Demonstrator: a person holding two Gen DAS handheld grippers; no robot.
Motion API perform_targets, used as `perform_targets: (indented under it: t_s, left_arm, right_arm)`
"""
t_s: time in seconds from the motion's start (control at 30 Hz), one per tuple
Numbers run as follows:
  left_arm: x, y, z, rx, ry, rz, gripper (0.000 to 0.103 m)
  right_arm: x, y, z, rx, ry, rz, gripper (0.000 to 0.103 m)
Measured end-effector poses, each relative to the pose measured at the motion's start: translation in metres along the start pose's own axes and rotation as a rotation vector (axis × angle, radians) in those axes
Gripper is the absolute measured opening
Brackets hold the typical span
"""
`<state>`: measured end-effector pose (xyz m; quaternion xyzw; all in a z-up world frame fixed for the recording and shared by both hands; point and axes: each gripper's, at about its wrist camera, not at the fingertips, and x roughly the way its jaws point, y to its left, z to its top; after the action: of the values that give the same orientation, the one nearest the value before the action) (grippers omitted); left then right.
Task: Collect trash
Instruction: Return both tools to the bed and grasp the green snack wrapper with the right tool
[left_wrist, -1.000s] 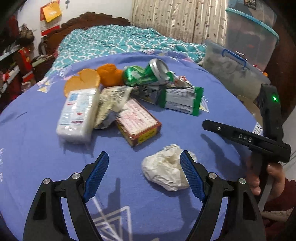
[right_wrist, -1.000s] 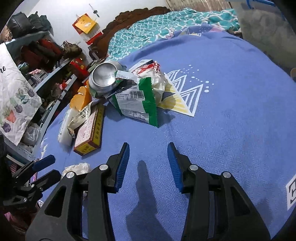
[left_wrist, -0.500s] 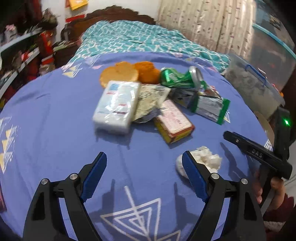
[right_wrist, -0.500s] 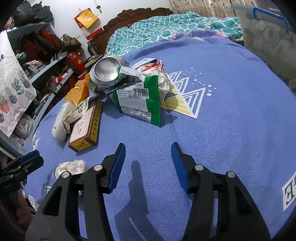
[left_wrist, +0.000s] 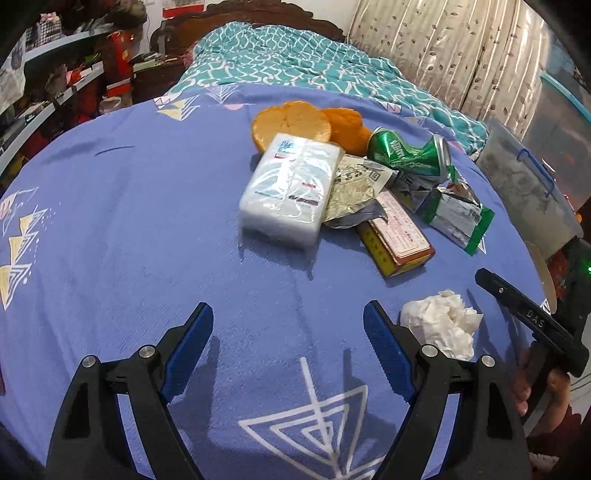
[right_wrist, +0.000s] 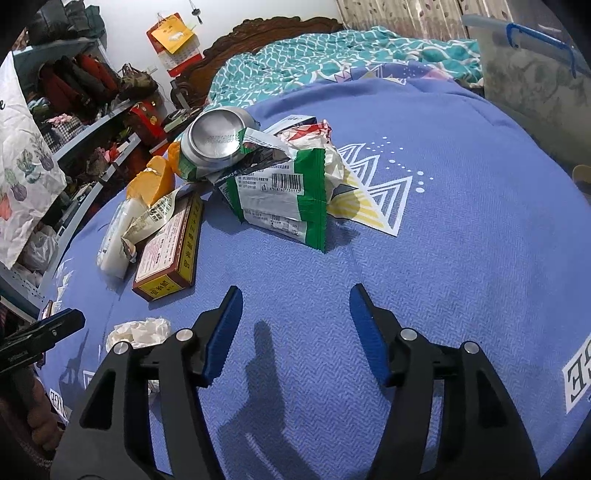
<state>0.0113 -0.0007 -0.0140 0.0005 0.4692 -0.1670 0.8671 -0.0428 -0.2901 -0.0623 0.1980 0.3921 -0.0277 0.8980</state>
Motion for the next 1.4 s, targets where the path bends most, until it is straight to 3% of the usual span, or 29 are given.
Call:
perform_targets:
  t_s: [0.77,0.9,1.07,1.27,1.3,1.33,1.37,1.4]
  left_arm:
    - [0.006,-0.001,-0.002,-0.012,0.027,-0.009,0.08]
    - [0.006,-0.002,-0.001,-0.009,0.029,-0.006,0.08]
    - [0.006,-0.003,-0.001,-0.01,0.03,-0.002,0.08]
    - [0.006,-0.001,0.0,-0.017,0.032,0.006,0.08]
    - [0.006,-0.001,0.0,-0.018,0.032,0.007,0.08]
    - [0.006,-0.001,0.0,-0.018,0.032,0.008,0.08]
    - [0.005,-0.001,0.0,-0.018,0.032,0.008,0.08]
    - [0.005,-0.001,0.0,-0.018,0.031,0.007,0.08]
  right_arm:
    - [-0.005,-0.003,-0.002,0.042,-0.027,-0.005,0.064]
    - [-0.005,-0.012,0.005,0.078,-0.036,0.001,0.066]
    - [0.003,-0.004,0.024,0.006,-0.037,-0.007,0.076]
    - [0.017,0.01,0.046,-0.035,-0.042,0.004,0.077]
    - [0.018,0.012,0.047,-0.035,-0.041,0.011,0.076]
    - [0.018,0.017,0.049,-0.044,-0.04,0.024,0.069]
    - [0.019,0.02,0.049,-0.056,-0.034,0.032,0.055]
    - [0.018,0.025,0.047,-0.07,-0.028,0.041,0.048]
